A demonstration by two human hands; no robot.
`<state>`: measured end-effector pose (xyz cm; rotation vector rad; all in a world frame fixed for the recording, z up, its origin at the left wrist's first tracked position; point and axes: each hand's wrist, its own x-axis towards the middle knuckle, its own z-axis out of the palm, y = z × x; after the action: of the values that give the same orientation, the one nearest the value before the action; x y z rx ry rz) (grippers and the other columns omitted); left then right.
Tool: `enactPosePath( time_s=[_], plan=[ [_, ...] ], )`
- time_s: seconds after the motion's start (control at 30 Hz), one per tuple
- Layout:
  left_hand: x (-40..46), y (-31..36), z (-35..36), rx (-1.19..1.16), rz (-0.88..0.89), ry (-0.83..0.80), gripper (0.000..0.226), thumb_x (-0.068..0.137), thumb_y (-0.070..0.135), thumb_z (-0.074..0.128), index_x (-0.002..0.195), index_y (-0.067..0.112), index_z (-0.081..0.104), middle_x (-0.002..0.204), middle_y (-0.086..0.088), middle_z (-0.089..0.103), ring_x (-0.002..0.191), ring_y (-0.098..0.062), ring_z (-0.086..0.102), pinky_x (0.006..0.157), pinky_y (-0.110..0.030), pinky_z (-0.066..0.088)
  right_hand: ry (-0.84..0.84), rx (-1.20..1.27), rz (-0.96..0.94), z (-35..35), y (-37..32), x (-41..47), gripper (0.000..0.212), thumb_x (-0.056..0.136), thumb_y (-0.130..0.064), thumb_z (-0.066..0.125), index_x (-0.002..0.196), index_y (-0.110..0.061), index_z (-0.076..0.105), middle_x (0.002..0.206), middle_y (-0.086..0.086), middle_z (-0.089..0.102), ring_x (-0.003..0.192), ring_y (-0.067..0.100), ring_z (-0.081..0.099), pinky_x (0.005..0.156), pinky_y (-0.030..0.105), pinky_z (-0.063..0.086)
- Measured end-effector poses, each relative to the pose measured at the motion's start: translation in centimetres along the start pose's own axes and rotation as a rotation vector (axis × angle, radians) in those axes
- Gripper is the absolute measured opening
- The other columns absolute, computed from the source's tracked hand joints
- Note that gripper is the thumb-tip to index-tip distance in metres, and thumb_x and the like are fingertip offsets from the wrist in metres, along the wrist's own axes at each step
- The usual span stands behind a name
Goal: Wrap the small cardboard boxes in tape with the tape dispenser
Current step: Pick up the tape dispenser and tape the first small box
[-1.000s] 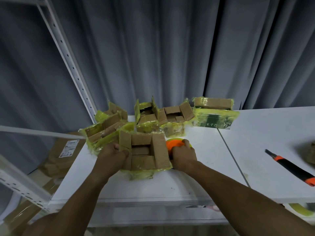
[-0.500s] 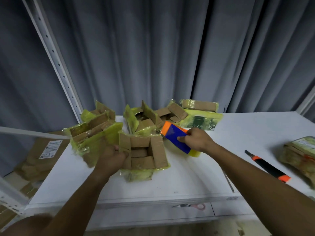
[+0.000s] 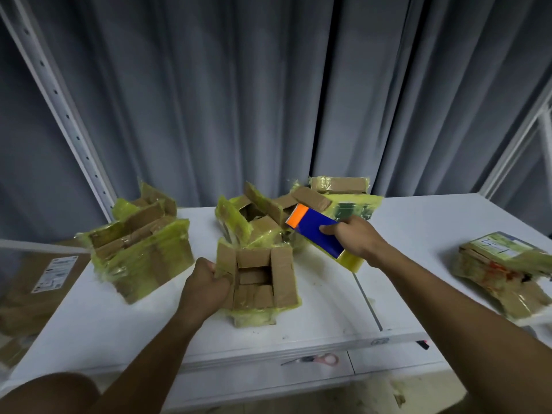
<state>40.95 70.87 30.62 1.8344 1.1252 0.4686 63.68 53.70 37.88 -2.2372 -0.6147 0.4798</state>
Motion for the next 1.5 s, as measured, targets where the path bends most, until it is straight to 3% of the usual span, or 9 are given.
enactPosePath(
  time_s=[0.2, 0.53, 0.83, 1.03, 1.17, 1.27, 1.37, 1.43, 1.5],
  plan=[
    [5.0, -3.2, 1.0, 0.002, -0.016, -0.006, 0.045, 0.061, 0.049, 0.071, 0.085, 0.013, 0.06, 0.075, -0.001, 0.068, 0.072, -0.02, 0.069, 0.064, -0.041, 0.059, -0.091, 0.13, -0.022, 0.1, -0.5, 0.3, 0.025, 0.092, -0.037, 0.07, 0.103, -0.015, 0.067, 0.099, 0.004, 0.073, 0.089, 0.02, 0.069, 0.073, 0.031, 0.05],
    [0.8, 2.2, 0.6, 0.219, 0.083, 0.011, 0.029, 0.08, 0.026, 0.064, 0.094, 0.015, 0.041, 0.087, -0.003, 0.058, 0.081, -0.024, 0.059, 0.068, -0.037, 0.051, -0.078, 0.294, 0.044, -0.5, -0.8, 1.4, 0.021, 0.094, -0.034, 0.067, 0.102, -0.015, 0.066, 0.098, 0.008, 0.074, 0.087, 0.024, 0.069, 0.077, 0.034, 0.05],
    [-0.1, 2.7, 2.1, 0.376, 0.145, -0.278, 0.031, 0.083, 0.033, 0.061, 0.094, 0.025, 0.033, 0.09, -0.001, 0.06, 0.081, -0.021, 0.064, 0.07, -0.037, 0.059, -0.084, 0.36, 0.083, -0.3, 0.2, 1.4, 0.025, 0.093, -0.033, 0.067, 0.11, -0.014, 0.064, 0.102, 0.009, 0.075, 0.092, 0.025, 0.07, 0.085, 0.039, 0.054],
    [0.6, 3.8, 2.1, 0.394, 0.14, -0.388, 0.041, 0.084, 0.047, 0.062, 0.112, 0.025, 0.042, 0.096, 0.0, 0.065, 0.08, -0.017, 0.07, 0.07, -0.037, 0.061, -0.066, 0.368, 0.117, -0.4, 1.0, 1.7, 0.032, 0.095, -0.033, 0.067, 0.116, -0.01, 0.061, 0.101, 0.008, 0.072, 0.089, 0.023, 0.069, 0.074, 0.033, 0.051],
    [1.2, 4.6, 1.8, 0.632, 0.278, -0.129, 0.048, 0.085, 0.073, 0.047, 0.093, 0.025, 0.052, 0.091, 0.005, 0.063, 0.082, -0.016, 0.059, 0.069, -0.03, 0.047, -0.075, 0.368, 0.135, -0.6, 1.6, 1.9, 0.033, 0.094, -0.034, 0.067, 0.115, -0.009, 0.062, 0.099, 0.009, 0.073, 0.086, 0.022, 0.07, 0.069, 0.031, 0.05],
    [2.3, 6.1, 1.8, 0.657, 0.421, 0.07, 0.042, 0.086, 0.065, 0.052, 0.089, 0.023, 0.049, 0.087, 0.005, 0.053, 0.085, -0.018, 0.056, 0.066, -0.03, 0.04, -0.088, 0.366, 0.134, -0.7, 1.9, 2.2, 0.031, 0.094, -0.033, 0.067, 0.113, -0.009, 0.065, 0.098, 0.01, 0.075, 0.086, 0.024, 0.071, 0.07, 0.031, 0.051],
    [4.3, 7.6, 3.5, 0.753, 0.702, 0.159, 0.03, 0.087, 0.048, 0.059, 0.105, 0.024, 0.06, 0.112, 0.002, 0.054, 0.111, -0.021, 0.047, 0.086, -0.033, 0.044, -0.101, 0.358, 0.135, -0.9, 2.3, 2.5, 0.032, 0.094, -0.034, 0.067, 0.114, -0.009, 0.066, 0.099, 0.01, 0.075, 0.088, 0.025, 0.071, 0.073, 0.032, 0.052],
    [6.0, 8.5, 5.6, 0.865, 0.87, 0.075, 0.042, 0.085, 0.04, 0.061, 0.124, 0.024, 0.059, 0.134, 0.002, 0.051, 0.127, -0.021, 0.039, 0.107, -0.037, 0.035, -0.107, 0.363, 0.139, -1.0, 2.4, 2.7, 0.032, 0.094, -0.034, 0.066, 0.114, -0.009, 0.066, 0.099, 0.01, 0.075, 0.088, 0.025, 0.071, 0.073, 0.033, 0.053],
    [7.4, 9.0, 7.5, 0.928, 0.91, -0.076, 0.06, 0.083, 0.036, 0.065, 0.14, 0.024, 0.048, 0.15, 0.0, 0.039, 0.137, -0.022, 0.033, 0.117, -0.04, 0.027, -0.112, 0.376, 0.146, -1.0, 2.6, 2.8, 0.031, 0.094, -0.034, 0.066, 0.113, -0.009, 0.066, 0.1, 0.011, 0.076, 0.089, 0.026, 0.072, 0.078, 0.035, 0.053]
  ],
)
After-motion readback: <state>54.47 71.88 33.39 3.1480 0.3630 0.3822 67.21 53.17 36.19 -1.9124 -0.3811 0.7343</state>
